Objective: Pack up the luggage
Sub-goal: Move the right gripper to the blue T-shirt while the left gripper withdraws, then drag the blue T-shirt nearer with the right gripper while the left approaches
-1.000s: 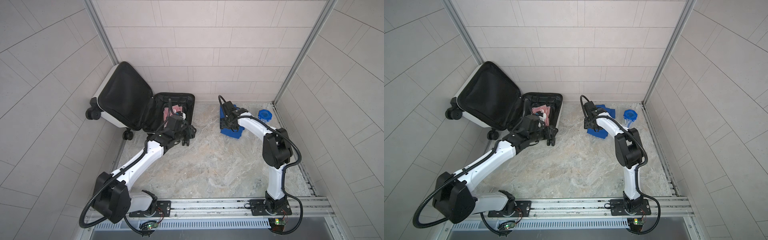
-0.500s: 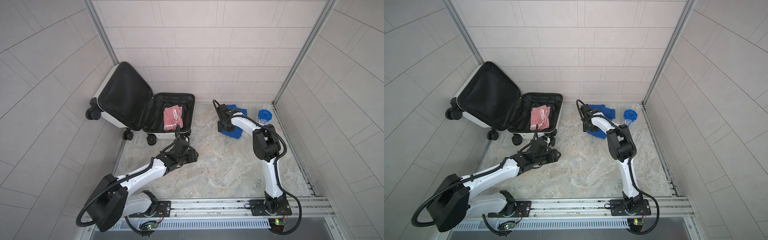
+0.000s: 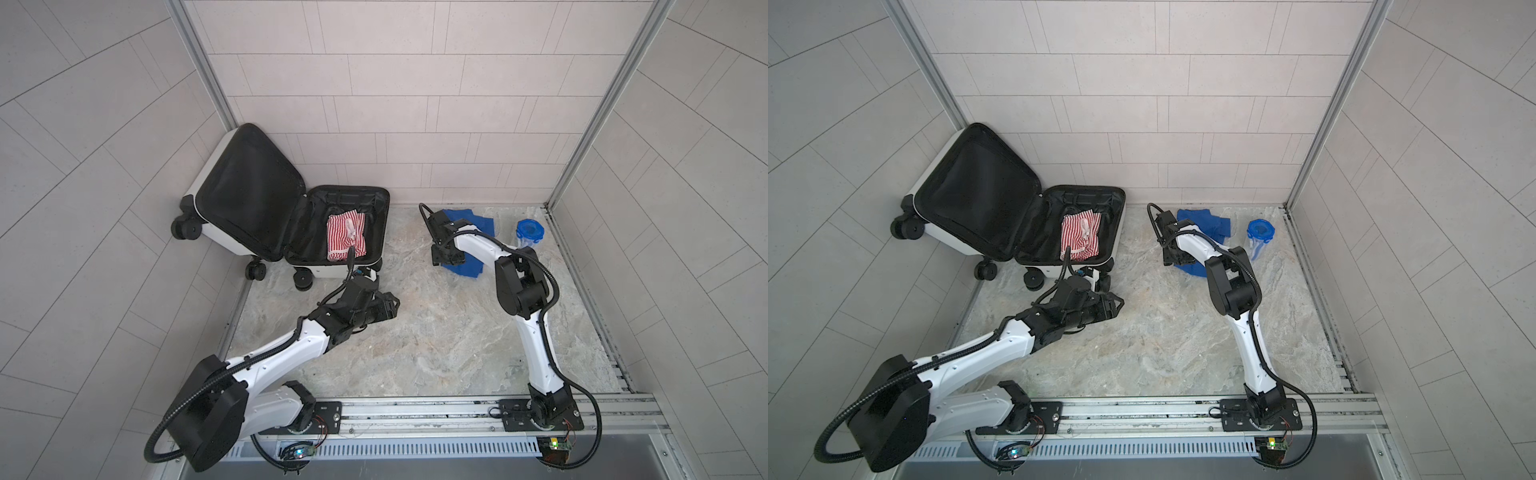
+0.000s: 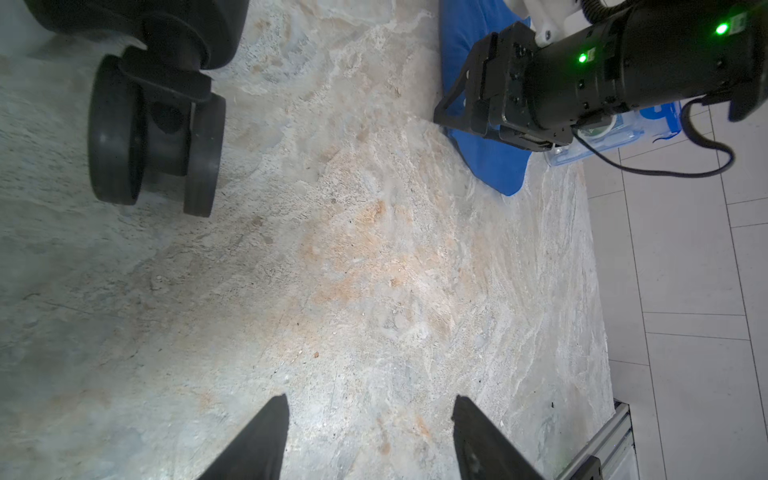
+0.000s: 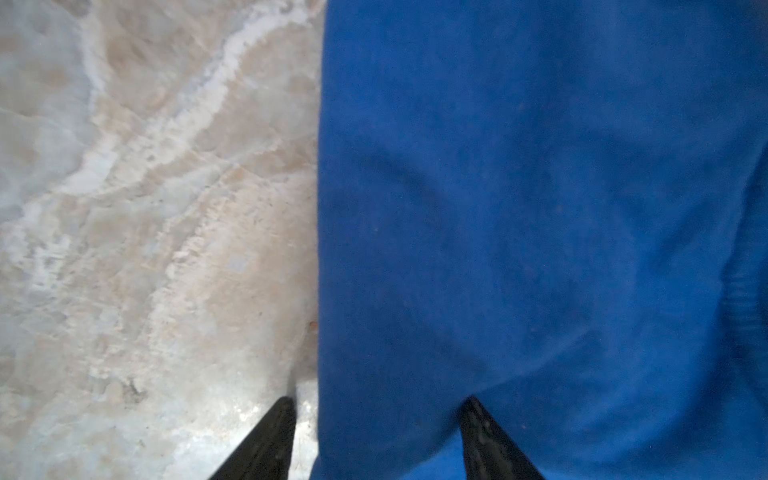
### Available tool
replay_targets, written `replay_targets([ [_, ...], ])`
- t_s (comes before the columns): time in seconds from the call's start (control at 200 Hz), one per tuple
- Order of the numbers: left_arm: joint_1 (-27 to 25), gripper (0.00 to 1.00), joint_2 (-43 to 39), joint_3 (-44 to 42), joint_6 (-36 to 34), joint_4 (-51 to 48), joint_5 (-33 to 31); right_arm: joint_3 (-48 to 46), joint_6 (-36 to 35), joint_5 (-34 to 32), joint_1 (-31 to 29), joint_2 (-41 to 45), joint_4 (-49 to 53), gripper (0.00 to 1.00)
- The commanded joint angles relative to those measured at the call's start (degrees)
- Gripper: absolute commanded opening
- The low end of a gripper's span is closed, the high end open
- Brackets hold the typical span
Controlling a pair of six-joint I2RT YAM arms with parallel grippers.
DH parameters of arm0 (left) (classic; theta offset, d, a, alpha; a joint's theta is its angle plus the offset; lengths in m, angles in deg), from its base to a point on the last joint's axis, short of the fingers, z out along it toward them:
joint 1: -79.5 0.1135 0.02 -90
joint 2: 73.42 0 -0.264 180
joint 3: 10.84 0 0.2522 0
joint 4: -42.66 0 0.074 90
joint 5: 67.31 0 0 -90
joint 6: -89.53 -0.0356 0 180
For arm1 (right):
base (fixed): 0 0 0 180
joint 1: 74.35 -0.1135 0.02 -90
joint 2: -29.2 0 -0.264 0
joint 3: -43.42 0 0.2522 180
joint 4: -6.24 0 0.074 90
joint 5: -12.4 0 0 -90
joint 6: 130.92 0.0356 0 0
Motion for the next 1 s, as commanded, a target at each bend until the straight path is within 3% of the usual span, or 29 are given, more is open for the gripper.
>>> replay_targets([
  [0.0, -0.3, 0.69, -0.7, -0.6, 0.6, 0.9, 0.3, 0.4, 0.6, -1.6, -0.3, -1.3, 1.4, 0.57],
  [0.17, -0.3, 0.69, -0.6, -0.3, 0.6, 1.2, 0.5, -1.6, 1.1, -2.8, -0.2, 0.5, 0.7, 0.29],
  [0.34, -0.3, 0.7, 0.7, 2.0, -0.8, -0.5, 0.9, -5.8, 1.1, -0.2, -0.4, 4.5, -1.1, 0.15],
  [0.69, 0.0, 0.71, 3.6, 2.5, -0.3, 4.2, -0.2, -25.2, 3.3, 7.8, -3.0, 19.9, -8.0, 0.12],
  [0.991, 0.4, 0.72, 5.8, 3.9, 0.1, 5.3, -0.8, -41.0, 7.5, 11.0, -10.5, 32.5, -12.5, 0.15],
])
